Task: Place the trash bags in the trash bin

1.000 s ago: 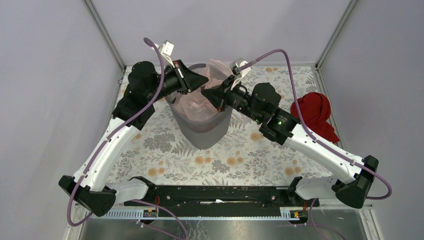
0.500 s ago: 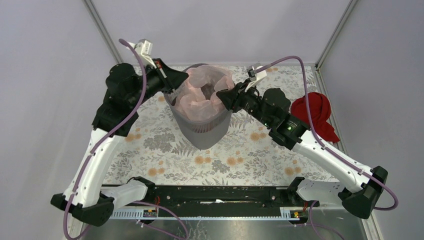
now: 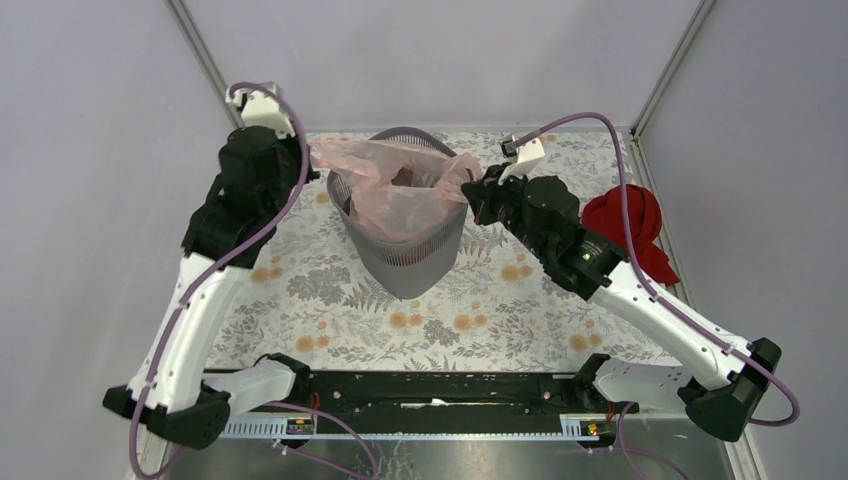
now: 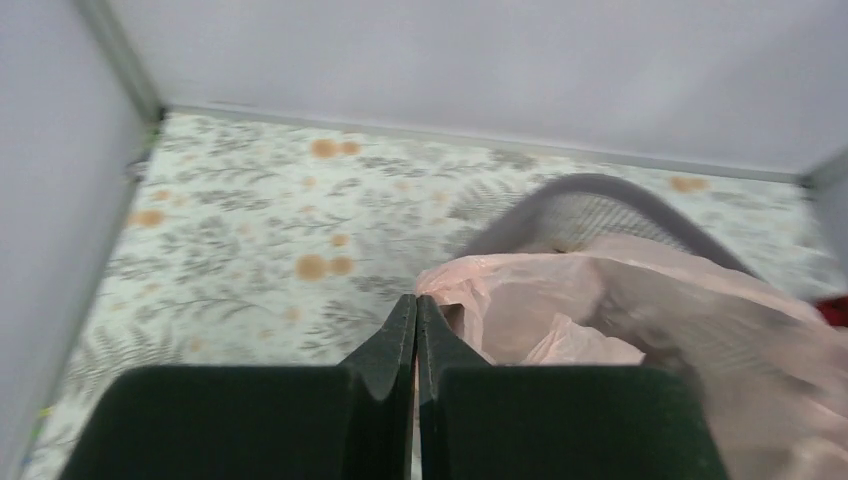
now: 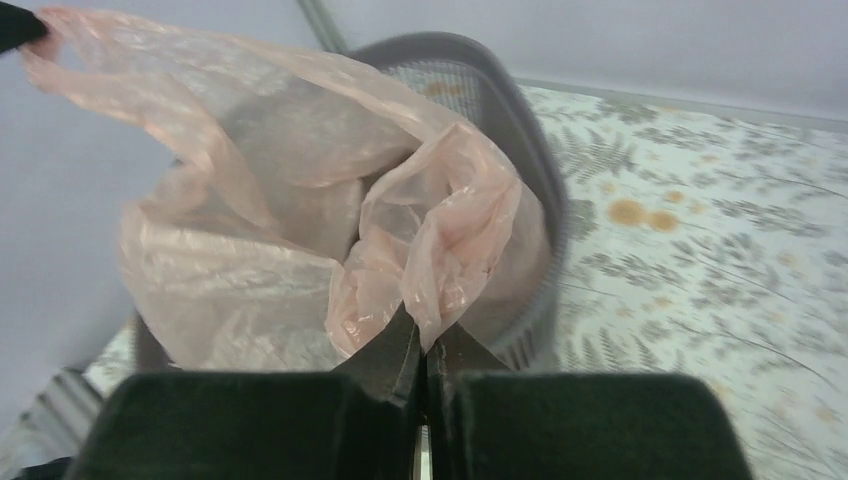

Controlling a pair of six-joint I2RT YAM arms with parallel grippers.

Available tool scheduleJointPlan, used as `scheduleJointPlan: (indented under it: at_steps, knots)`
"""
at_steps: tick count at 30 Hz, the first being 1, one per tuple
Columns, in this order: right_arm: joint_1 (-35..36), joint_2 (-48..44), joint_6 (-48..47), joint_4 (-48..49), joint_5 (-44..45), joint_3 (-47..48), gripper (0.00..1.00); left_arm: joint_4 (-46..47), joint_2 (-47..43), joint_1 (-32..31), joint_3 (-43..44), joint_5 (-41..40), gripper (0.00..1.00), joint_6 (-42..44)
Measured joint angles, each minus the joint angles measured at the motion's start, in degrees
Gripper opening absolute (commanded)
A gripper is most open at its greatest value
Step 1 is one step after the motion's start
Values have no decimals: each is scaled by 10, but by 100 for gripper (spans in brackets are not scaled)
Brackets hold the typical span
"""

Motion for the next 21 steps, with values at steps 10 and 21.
scheduleJointPlan:
  at_steps: [10,21]
  knots:
    - [-1,-35,-39,-77,17,6,0,-47,89,1,48,-92,94,44]
    - [-1,-41,-25,-73,-52,7,0,-96,-61,2,87,18,99,-81]
